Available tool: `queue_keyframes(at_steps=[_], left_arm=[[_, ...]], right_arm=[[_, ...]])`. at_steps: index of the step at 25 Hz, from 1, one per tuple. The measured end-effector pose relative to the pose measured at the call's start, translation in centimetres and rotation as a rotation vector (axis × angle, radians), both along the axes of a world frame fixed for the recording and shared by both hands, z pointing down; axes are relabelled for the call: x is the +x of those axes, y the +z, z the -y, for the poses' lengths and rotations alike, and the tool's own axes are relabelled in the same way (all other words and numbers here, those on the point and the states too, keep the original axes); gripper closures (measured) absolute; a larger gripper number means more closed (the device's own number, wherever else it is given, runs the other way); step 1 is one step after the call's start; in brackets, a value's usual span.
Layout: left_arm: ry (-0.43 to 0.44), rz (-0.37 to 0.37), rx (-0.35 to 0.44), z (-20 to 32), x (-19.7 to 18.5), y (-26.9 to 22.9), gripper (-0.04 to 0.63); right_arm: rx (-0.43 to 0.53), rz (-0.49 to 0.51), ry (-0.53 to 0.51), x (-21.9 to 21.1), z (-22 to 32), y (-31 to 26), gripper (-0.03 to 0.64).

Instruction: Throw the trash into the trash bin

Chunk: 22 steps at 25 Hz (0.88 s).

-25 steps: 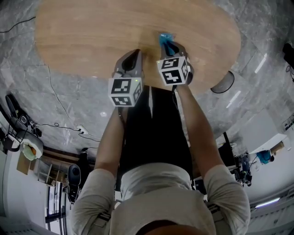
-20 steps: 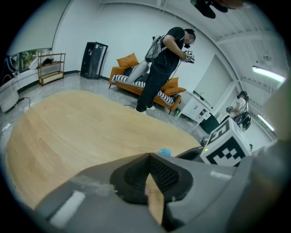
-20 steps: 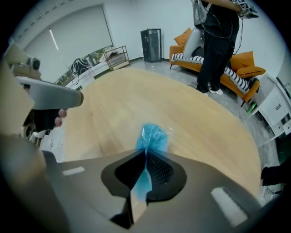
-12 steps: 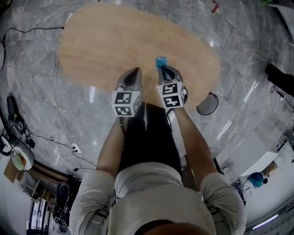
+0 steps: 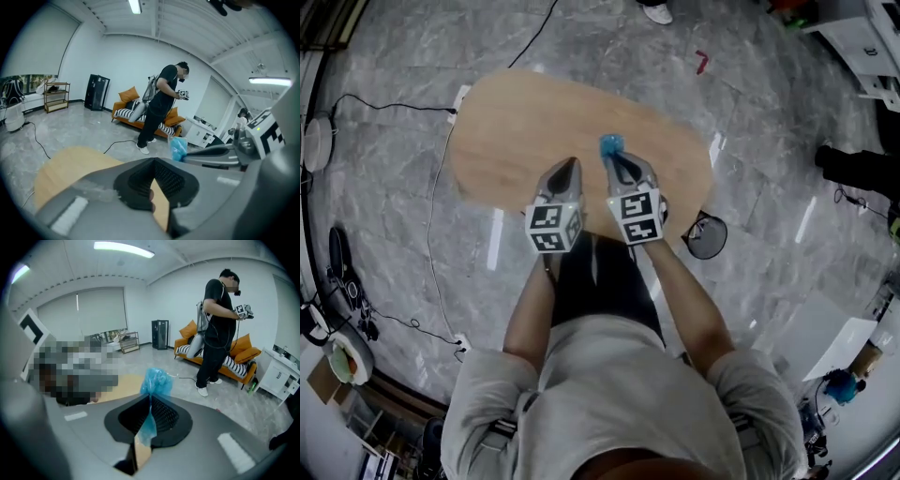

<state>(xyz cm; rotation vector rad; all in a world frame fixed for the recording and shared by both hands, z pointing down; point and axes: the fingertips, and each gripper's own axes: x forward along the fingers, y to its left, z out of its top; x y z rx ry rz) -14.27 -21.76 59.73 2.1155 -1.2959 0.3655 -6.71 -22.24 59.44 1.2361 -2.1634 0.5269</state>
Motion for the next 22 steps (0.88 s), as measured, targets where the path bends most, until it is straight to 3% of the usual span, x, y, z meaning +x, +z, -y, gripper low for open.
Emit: queue_keyframes(at_steps=[16,22], left_arm=[[0.097,-0.072,0.245,-2.1,8.7,-17.1,0.577],[0.128,-0.070,0.301,-3.0,11.7,-19.8,0.577]], right_arm=[[0.285,0.015,0.153,8.7,-4.0,-18.6,0.592],[0.362,0.017,0.200,11.8,-5.1,-22.2,0.592]])
